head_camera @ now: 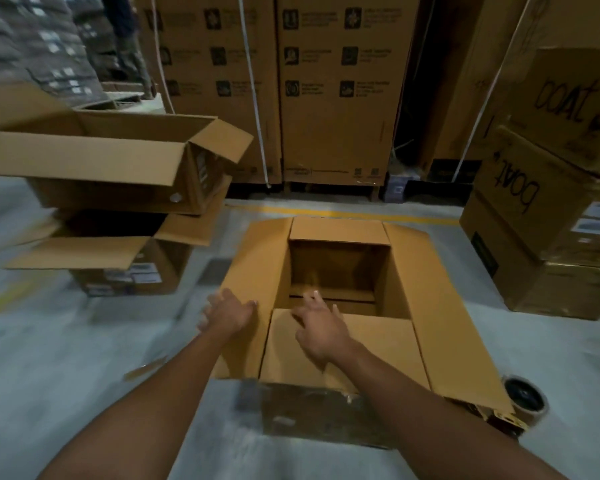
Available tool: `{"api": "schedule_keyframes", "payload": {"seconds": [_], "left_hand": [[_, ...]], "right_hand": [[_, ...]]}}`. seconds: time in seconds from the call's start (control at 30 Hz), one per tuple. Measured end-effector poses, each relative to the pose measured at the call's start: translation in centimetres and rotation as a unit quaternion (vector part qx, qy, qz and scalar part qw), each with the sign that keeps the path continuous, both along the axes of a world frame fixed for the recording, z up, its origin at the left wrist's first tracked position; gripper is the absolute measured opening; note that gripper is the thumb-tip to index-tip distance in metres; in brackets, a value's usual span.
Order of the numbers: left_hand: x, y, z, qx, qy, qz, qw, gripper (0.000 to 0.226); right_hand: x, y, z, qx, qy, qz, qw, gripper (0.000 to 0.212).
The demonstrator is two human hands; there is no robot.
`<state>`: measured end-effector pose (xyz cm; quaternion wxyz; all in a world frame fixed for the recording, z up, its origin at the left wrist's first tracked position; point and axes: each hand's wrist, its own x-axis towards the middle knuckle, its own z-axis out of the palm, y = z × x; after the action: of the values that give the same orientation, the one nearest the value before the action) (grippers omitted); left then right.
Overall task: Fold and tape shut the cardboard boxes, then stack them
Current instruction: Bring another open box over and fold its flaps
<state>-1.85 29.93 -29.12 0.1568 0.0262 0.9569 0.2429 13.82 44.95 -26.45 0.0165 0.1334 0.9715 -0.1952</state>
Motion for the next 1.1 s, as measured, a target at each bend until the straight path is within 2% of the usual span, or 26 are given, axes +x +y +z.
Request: {"api": "schedule_keyframes", "payload": {"seconds": [0.07,0.17,0.2,0.3,0.37,0.47,0.57,0.63,0.7,0.77,0.87,0.97,1.1], "left_hand": [[-0.4,-1.7,0.7,0.083,-0.042,0.056,0.994,0.070],[-1.0,-3.7,4.0,0.218,-0.025,0.078,0.973,0.029],[-1.3,-4.2,5.7,0.255,-0.032,0.072,0.964,0.023],[-0.3,-4.1,11.2,0.336,-0.108,-0.018,0.936,0.024],[1.0,-2.3,12.5,0.338,-0.101,-0.088,0.932,0.028],[4.0,2.0,11.5,0.323,-0.036,-0.165,0.931,0.021],[7.0,5.9,7.6,0.263,0.015,-0.257,0.930,0.032],[8.7,7.2,4.9,0.206,0.059,-0.286,0.934,0.038],[9.8,7.7,2.6,0.151,0.084,-0.285,0.943,0.043],[10.5,7.9,0.9,0.082,0.096,-0.302,0.945,0.047],[11.9,8.3,0.1,-0.025,0.158,-0.339,0.927,0.048],[13.0,9.5,-0.1,-0.043,0.176,-0.351,0.919,0.048],[13.3,10.8,-0.3,-0.030,0.184,-0.347,0.919,0.063]], "right_hand": [[0.7,-1.2,-0.9,0.024,-0.015,0.012,1.000,0.051],[1.6,-1.8,-1.9,0.009,-0.038,0.001,0.999,0.049],[1.8,-1.8,-2.2,-0.004,-0.036,-0.011,0.999,0.046],[2.3,-1.8,-1.8,-0.036,-0.007,-0.050,0.998,0.037],[2.7,-1.6,-1.2,-0.057,0.010,-0.072,0.996,0.028],[2.9,-0.9,-0.1,-0.109,0.019,-0.112,0.988,0.018],[3.1,0.5,0.6,-0.144,0.051,-0.158,0.975,0.014],[4.0,1.3,0.9,-0.151,0.053,-0.168,0.973,0.010],[4.9,2.2,0.5,-0.133,0.039,-0.176,0.975,0.009],[5.9,3.1,0.0,-0.121,0.036,-0.196,0.972,0.017],[6.4,4.0,-0.2,-0.113,0.050,-0.210,0.970,0.018],[7.2,4.6,0.7,-0.062,0.056,-0.204,0.975,0.012],[9.8,7.6,1.1,0.012,0.107,-0.252,0.962,0.022]]}}
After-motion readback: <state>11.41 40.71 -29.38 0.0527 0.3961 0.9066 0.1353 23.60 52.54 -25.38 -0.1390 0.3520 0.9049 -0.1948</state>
